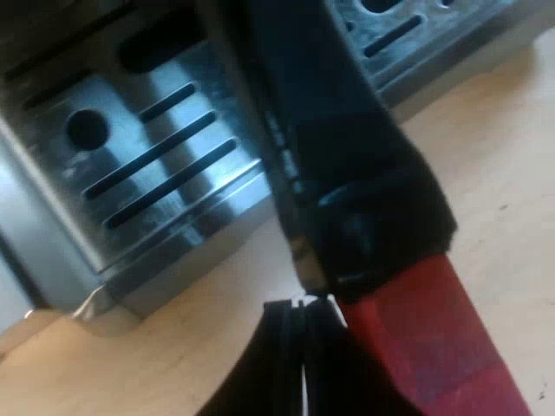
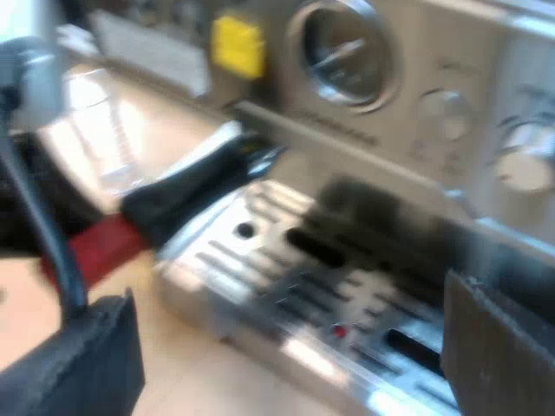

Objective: Put the handle in the coffee machine

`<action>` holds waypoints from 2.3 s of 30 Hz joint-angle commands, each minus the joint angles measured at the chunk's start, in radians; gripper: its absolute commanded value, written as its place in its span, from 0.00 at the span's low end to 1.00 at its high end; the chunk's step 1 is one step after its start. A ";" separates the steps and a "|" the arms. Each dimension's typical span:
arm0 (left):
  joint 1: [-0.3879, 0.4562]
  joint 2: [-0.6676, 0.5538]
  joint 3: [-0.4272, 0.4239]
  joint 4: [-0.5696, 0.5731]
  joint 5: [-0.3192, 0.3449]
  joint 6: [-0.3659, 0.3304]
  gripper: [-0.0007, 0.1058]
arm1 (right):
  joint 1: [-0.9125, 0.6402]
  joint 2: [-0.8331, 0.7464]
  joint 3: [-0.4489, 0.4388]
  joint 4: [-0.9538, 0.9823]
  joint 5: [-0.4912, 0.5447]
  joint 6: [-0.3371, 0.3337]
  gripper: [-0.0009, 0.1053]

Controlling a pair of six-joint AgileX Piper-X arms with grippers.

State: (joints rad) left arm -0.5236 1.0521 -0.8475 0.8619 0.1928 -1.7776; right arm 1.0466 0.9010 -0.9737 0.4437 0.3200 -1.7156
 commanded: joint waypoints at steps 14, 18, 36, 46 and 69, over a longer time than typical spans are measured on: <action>-0.079 -0.008 -0.005 -0.370 0.316 -0.088 0.01 | -0.005 -0.110 -0.009 0.123 -0.055 -0.009 0.71; -0.079 -0.017 -0.007 -0.364 0.316 -0.088 0.01 | -0.005 -0.114 -0.009 0.123 -0.055 -0.009 0.71; 0.067 -0.280 -0.007 0.060 0.118 0.147 0.03 | -0.005 -0.114 -0.009 0.123 -0.055 -0.009 0.71; 0.310 -0.378 -0.007 0.173 0.118 0.215 0.91 | -0.005 -0.114 -0.009 0.123 -0.055 -0.009 0.71; 0.669 -0.414 -0.336 0.171 0.202 0.183 0.92 | -0.265 -0.112 -0.232 0.386 -0.042 -0.032 0.71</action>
State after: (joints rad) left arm 0.1405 0.6378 -1.1705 1.0441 0.3712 -1.5790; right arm 0.7871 0.8007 -1.1978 0.8049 0.2734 -1.7404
